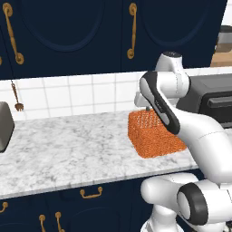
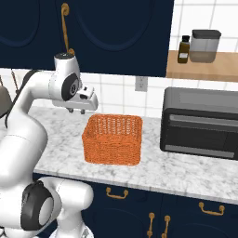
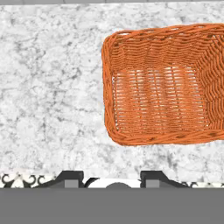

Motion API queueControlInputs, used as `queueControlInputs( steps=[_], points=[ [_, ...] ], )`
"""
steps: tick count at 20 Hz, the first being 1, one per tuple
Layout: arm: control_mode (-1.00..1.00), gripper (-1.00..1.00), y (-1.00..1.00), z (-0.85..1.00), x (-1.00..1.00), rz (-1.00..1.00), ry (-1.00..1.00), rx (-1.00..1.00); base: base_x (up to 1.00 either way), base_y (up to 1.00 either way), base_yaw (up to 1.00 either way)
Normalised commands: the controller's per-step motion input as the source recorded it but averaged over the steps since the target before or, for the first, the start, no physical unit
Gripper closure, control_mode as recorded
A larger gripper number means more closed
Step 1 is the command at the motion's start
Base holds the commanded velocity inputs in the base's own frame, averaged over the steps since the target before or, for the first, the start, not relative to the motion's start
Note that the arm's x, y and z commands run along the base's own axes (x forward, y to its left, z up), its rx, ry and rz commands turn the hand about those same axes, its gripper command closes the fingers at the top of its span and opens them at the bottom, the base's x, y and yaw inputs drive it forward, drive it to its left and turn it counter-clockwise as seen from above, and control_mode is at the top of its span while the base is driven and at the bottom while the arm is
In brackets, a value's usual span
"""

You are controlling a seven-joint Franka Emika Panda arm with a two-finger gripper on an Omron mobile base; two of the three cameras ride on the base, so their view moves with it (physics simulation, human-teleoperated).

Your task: Open the cabinet, pick up the bread from the cabinet and place it in the basket. Then move the basket to the dining counter.

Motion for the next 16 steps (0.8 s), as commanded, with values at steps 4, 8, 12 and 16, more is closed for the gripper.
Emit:
queueControlInputs(
  steps=[4, 8, 12, 16],
  points=[
    [-1.00, -1.00, 0.04, -0.02, -0.12, 0.02, -0.12, 0.00, 0.00, 0.00, 0.00],
    [-1.00, -1.00, 0.21, 0.36, -0.39, 0.00, -0.46, 0.00, 0.00, 0.00, 0.00],
    [-1.00, -1.00, 0.09, 0.60, -0.34, 0.00, -0.50, 0.00, 0.00, 0.00, 0.00],
    [-1.00, -1.00, 0.00, 0.51, -0.44, 0.00, -0.54, 0.00, 0.00, 0.00, 0.00]
  ],
)
